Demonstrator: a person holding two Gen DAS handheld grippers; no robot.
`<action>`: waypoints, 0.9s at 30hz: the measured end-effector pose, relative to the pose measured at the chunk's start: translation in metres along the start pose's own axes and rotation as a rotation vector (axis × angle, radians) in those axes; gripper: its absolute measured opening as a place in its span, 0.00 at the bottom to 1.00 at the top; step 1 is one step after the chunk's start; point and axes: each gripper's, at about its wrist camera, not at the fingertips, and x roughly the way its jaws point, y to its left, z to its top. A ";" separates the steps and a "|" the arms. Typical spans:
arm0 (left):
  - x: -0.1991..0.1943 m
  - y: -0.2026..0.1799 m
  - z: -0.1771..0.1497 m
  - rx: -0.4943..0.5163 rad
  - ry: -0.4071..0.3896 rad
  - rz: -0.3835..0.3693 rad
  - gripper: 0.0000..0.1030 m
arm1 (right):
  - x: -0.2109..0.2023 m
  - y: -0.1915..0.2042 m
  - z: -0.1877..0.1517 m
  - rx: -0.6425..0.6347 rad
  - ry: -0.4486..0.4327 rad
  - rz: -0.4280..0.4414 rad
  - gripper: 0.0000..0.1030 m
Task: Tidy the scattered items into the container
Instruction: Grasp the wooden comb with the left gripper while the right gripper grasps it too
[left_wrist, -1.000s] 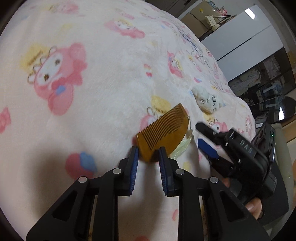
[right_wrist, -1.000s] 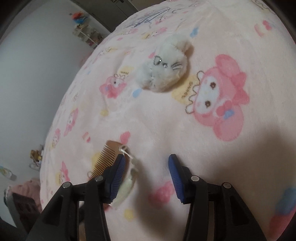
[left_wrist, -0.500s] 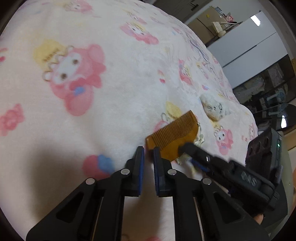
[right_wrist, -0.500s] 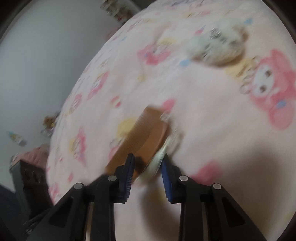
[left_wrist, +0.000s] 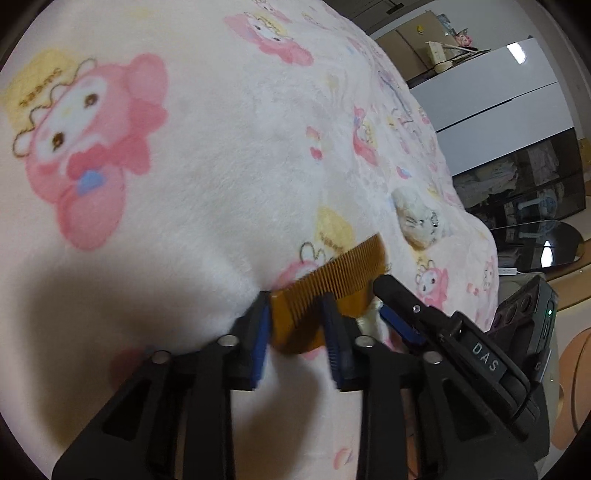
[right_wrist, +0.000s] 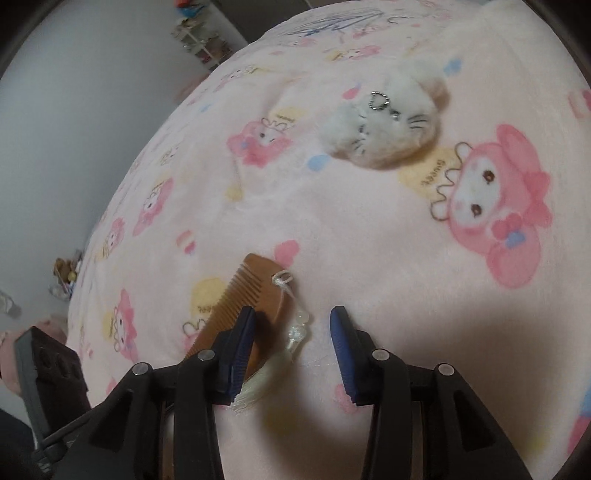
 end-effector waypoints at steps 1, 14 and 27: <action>-0.004 0.000 -0.001 0.001 -0.007 -0.015 0.17 | -0.002 0.001 0.000 -0.005 -0.004 -0.001 0.36; -0.056 0.028 -0.037 0.053 0.209 -0.079 0.14 | 0.010 0.032 -0.019 -0.192 0.070 -0.005 0.50; -0.064 0.030 -0.040 0.032 0.070 0.093 0.21 | 0.006 0.079 -0.064 -0.462 0.186 0.110 0.42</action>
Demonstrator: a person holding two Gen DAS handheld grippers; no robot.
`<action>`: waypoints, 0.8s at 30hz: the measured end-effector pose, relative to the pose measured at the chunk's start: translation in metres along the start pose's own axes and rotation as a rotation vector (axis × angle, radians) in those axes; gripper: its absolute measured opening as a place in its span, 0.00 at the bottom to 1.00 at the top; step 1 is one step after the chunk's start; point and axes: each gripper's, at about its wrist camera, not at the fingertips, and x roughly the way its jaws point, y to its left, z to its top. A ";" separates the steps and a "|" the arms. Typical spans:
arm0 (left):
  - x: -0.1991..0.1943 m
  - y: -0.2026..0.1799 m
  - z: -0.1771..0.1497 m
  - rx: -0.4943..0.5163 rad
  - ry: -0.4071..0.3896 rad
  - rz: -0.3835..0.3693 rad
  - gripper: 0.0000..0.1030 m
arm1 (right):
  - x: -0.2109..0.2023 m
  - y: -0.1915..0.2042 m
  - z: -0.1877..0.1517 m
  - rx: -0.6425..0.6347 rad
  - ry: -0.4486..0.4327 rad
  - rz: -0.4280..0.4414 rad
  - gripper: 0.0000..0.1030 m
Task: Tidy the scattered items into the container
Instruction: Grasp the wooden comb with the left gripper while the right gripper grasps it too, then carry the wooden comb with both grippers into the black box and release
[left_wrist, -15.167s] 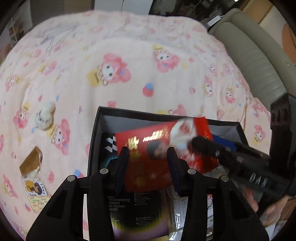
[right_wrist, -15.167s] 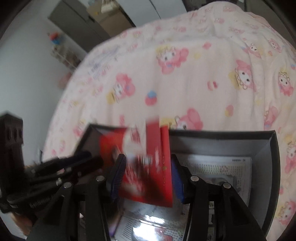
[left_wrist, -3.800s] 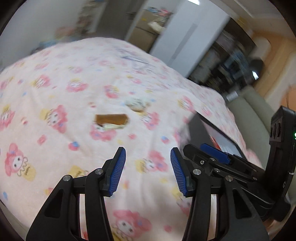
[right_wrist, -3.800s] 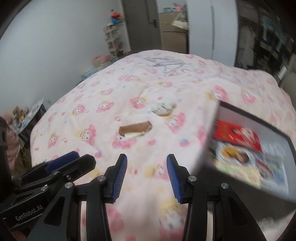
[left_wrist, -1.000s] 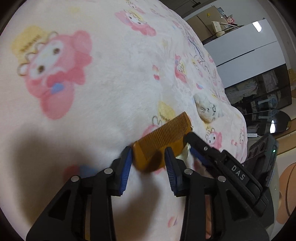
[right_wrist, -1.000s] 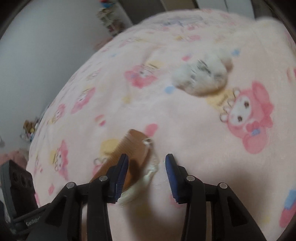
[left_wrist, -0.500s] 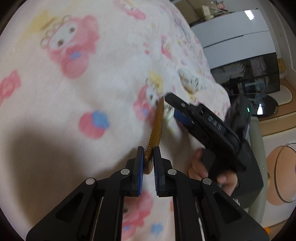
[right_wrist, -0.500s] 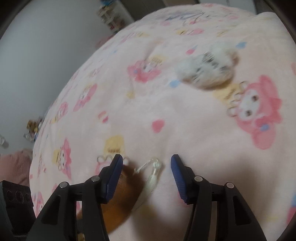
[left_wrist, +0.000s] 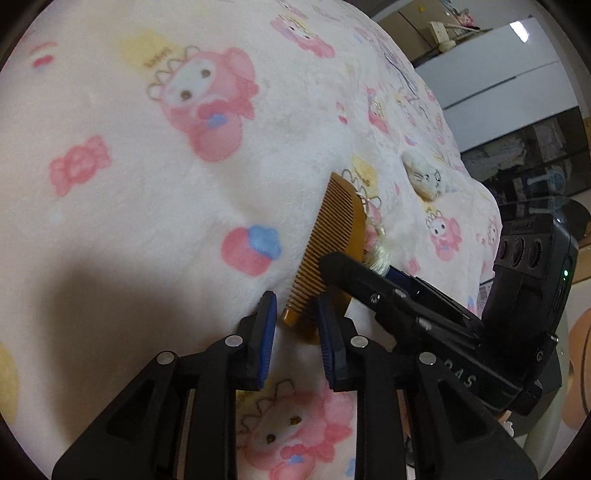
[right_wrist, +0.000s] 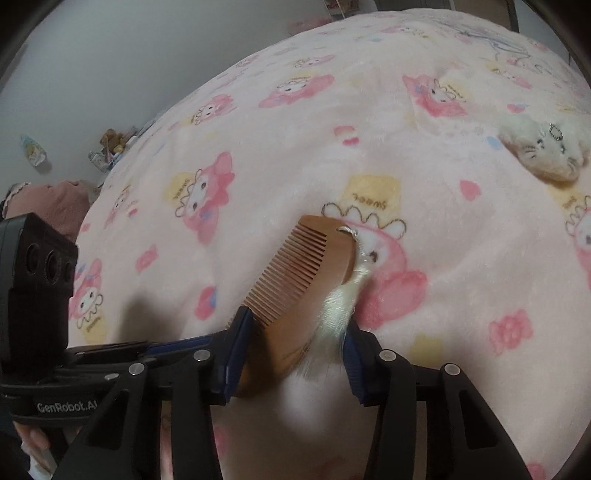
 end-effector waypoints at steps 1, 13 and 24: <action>-0.002 0.002 -0.002 -0.010 -0.016 0.000 0.21 | 0.000 -0.003 0.001 0.017 -0.009 -0.008 0.42; -0.004 0.010 -0.010 -0.067 -0.043 -0.053 0.19 | -0.011 -0.045 0.017 0.204 -0.148 -0.082 0.42; 0.008 0.013 -0.001 -0.071 -0.040 -0.102 0.19 | 0.007 -0.015 0.003 0.149 0.002 0.094 0.35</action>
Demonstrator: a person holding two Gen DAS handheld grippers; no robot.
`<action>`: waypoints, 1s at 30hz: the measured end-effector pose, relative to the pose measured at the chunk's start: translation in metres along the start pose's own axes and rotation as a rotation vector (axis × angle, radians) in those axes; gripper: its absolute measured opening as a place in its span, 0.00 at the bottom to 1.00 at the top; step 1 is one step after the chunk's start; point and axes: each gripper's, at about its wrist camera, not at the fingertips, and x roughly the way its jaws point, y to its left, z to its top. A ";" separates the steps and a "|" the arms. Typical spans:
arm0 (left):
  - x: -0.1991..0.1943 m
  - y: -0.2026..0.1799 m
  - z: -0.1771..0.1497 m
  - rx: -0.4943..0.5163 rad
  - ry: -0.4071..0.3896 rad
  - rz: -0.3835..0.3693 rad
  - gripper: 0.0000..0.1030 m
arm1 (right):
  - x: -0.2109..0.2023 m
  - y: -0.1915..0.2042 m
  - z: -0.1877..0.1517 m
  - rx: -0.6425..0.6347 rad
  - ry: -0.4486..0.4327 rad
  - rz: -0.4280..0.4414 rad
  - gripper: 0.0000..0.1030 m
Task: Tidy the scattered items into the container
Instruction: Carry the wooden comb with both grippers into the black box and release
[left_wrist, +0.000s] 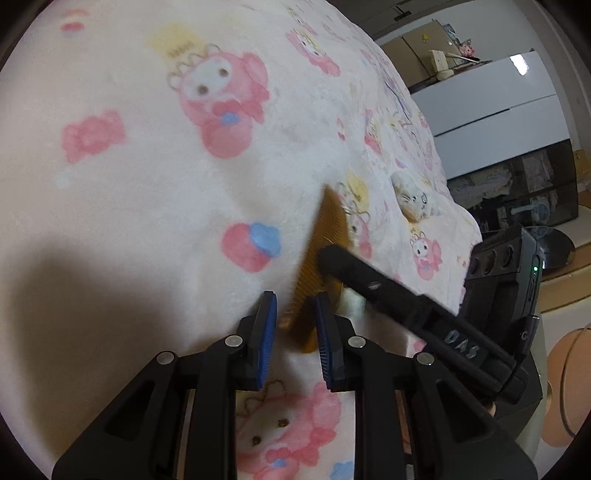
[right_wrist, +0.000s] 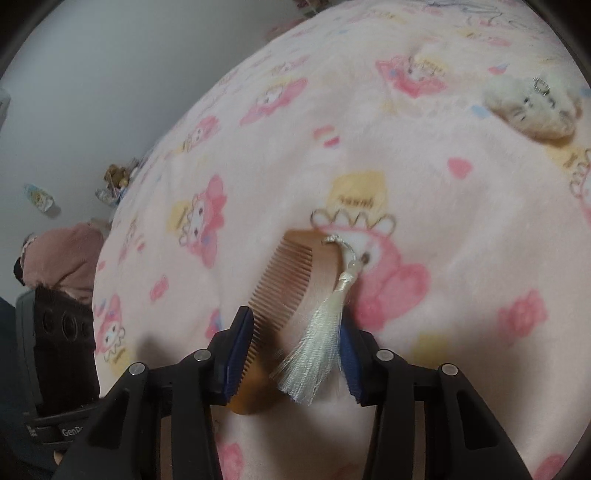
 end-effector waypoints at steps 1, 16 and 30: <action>0.003 0.000 -0.001 0.000 0.008 0.004 0.19 | 0.002 0.001 -0.001 -0.008 -0.001 -0.017 0.35; -0.079 -0.109 -0.016 0.240 0.006 -0.221 0.14 | -0.131 0.031 -0.008 0.073 -0.324 0.031 0.24; -0.065 -0.336 -0.097 0.663 0.268 -0.389 0.09 | -0.350 0.013 -0.079 0.193 -0.569 -0.230 0.21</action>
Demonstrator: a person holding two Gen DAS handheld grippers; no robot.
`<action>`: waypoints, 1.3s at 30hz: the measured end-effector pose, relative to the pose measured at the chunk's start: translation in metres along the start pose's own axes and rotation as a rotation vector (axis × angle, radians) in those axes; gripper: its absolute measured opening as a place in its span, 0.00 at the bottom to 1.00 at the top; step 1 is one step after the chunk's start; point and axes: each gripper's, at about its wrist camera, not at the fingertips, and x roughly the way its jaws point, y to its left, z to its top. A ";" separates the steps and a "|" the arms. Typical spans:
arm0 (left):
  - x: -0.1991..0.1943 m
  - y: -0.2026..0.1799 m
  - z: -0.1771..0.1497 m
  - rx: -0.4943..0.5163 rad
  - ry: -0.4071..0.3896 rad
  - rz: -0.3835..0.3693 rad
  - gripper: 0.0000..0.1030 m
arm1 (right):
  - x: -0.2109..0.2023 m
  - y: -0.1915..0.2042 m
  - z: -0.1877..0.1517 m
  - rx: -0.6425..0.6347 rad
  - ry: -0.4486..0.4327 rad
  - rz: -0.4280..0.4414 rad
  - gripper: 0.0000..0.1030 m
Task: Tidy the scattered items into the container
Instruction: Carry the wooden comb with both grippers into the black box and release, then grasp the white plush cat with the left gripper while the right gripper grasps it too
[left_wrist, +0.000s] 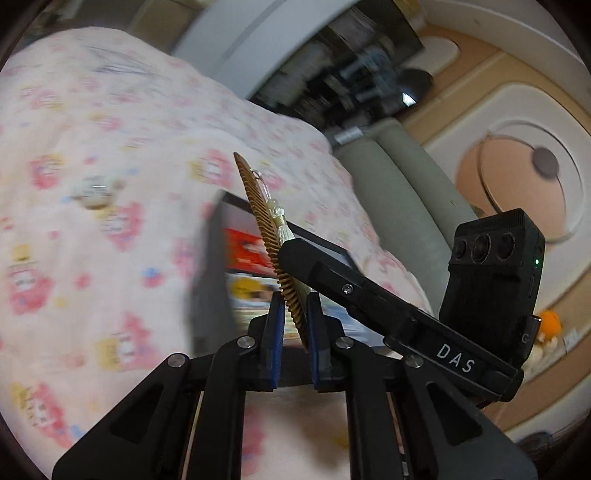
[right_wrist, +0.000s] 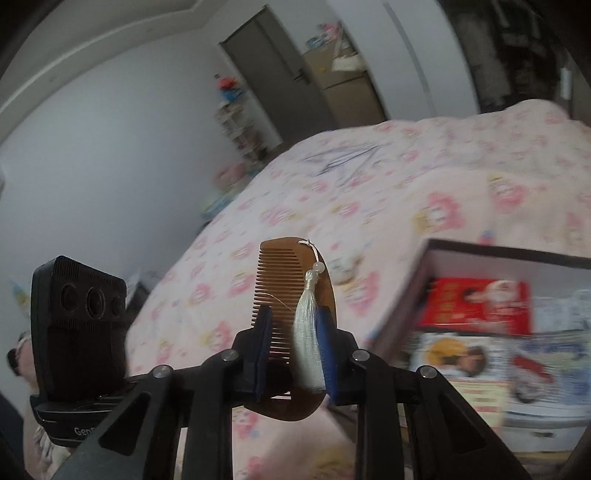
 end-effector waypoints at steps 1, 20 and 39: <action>0.013 -0.013 0.000 0.017 0.015 0.000 0.09 | -0.009 -0.012 0.001 0.016 -0.004 -0.003 0.21; 0.095 -0.044 -0.022 0.087 0.170 0.090 0.20 | -0.059 -0.106 -0.032 0.115 0.050 -0.235 0.22; -0.064 0.197 0.047 -0.299 -0.347 0.568 0.37 | 0.192 0.054 0.050 0.047 0.174 -0.190 0.53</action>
